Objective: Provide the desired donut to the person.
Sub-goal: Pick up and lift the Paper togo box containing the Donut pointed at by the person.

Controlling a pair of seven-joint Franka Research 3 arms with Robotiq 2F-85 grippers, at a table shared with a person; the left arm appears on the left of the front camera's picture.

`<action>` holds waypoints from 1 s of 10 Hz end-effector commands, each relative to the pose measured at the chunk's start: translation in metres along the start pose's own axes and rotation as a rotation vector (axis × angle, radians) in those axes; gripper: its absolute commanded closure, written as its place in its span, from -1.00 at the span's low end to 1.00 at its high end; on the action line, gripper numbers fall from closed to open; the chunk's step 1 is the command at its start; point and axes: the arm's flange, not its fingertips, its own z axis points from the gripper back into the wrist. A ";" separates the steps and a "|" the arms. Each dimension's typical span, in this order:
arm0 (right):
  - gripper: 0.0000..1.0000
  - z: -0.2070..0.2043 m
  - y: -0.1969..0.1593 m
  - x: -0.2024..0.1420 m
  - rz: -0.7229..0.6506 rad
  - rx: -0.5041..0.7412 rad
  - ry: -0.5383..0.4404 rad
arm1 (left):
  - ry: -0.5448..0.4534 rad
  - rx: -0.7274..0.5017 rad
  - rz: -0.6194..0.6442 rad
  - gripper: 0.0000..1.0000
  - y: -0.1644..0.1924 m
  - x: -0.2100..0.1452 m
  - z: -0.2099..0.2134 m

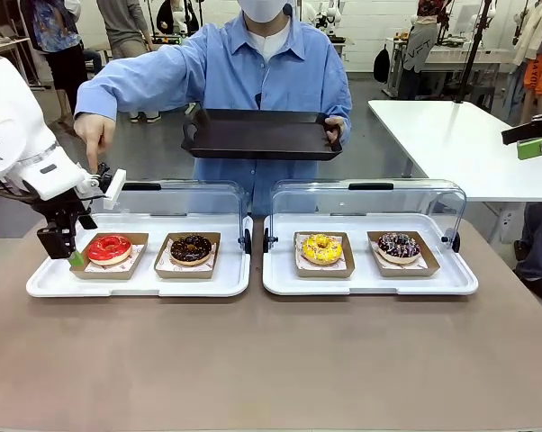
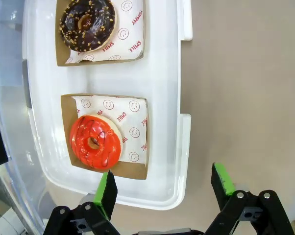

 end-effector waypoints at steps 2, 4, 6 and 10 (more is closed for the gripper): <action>-1.00 0.001 -0.001 0.000 0.002 0.005 -0.003 | 0.000 0.000 0.000 -1.00 0.000 0.000 0.000; -1.00 0.001 -0.001 0.000 0.002 0.005 -0.003 | 0.000 0.000 0.000 -1.00 0.000 0.000 0.000; -1.00 0.001 -0.001 0.000 0.002 0.005 -0.003 | 0.000 0.000 0.000 -1.00 0.000 0.000 0.000; -1.00 0.001 -0.001 0.000 0.002 0.005 -0.003 | 0.036 -0.002 -0.044 -1.00 0.003 0.004 -0.029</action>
